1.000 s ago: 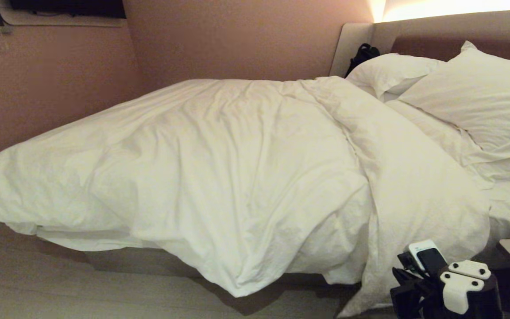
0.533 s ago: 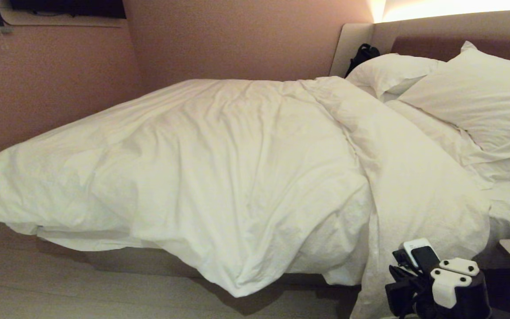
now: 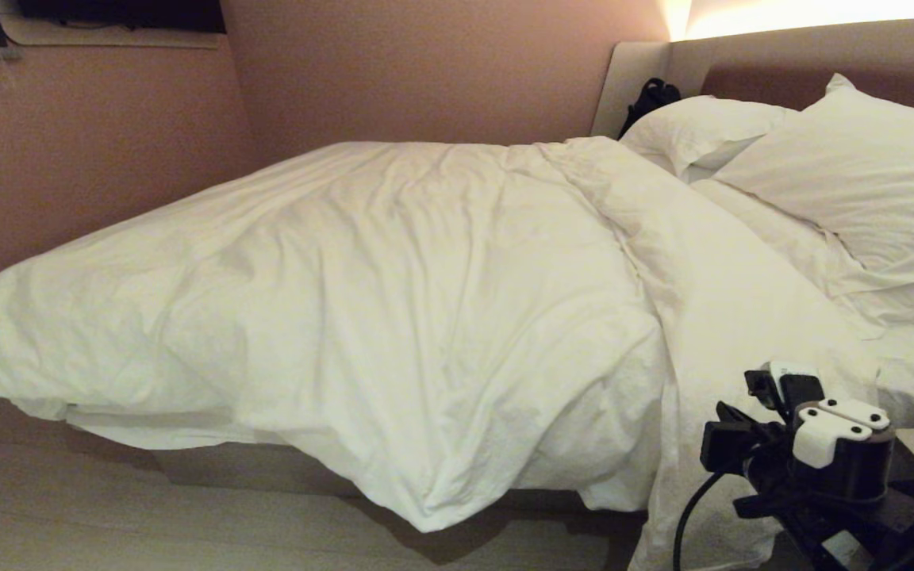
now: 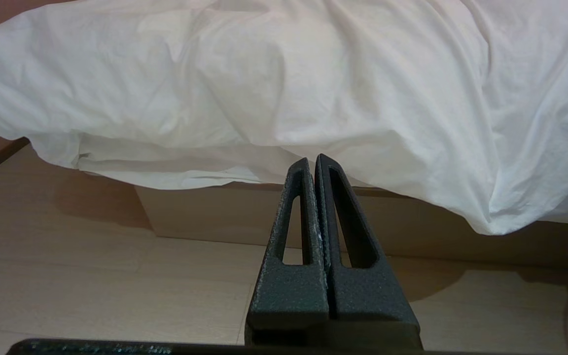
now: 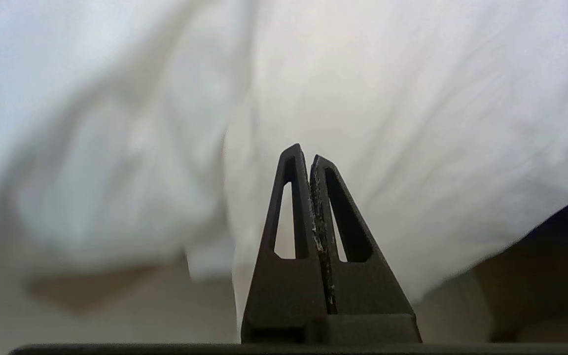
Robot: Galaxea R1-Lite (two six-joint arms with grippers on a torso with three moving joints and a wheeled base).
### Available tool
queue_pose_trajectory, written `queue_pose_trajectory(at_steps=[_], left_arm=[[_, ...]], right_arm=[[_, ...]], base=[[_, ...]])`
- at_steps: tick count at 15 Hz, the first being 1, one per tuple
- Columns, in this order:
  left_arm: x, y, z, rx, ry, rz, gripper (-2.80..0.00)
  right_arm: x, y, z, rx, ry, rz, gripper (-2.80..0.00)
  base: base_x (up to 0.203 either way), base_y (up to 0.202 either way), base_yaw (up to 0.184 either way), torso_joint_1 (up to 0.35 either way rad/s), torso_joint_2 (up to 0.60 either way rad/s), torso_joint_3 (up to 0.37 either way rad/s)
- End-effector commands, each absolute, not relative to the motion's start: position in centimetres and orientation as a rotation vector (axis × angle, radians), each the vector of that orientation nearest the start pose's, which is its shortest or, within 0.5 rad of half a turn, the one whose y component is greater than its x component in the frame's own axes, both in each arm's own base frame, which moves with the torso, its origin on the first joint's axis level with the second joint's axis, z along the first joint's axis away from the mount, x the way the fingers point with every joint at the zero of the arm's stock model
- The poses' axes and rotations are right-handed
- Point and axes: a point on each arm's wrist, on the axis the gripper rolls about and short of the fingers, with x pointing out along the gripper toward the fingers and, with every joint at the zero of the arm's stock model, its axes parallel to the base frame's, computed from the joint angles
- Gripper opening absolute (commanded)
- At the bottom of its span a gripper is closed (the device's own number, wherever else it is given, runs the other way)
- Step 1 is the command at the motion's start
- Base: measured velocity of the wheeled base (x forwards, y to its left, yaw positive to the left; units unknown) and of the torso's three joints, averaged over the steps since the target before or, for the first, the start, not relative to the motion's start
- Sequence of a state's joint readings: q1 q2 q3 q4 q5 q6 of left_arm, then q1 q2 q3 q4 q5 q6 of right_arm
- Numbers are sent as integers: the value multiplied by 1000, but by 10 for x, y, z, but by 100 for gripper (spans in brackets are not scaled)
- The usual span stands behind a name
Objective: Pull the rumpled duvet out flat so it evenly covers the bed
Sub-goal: Flatten the corners of the folded blanket
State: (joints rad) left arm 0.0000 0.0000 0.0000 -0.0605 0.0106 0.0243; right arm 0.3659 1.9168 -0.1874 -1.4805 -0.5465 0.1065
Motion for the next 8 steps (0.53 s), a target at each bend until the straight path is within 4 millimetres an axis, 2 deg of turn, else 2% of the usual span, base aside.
queue_pose_trajectory(at_steps=[1,8], left_arm=[[-23,0,82,24,-61,10,-280],[-23,0,82,24,-60,11,-280]], right_arm=[[239,70,85,51,155,-229,-280],[277,54,103,175,106,-483,-280]], base=[[0,0,0,0,0,0],[0,0,0,0,0,0]])
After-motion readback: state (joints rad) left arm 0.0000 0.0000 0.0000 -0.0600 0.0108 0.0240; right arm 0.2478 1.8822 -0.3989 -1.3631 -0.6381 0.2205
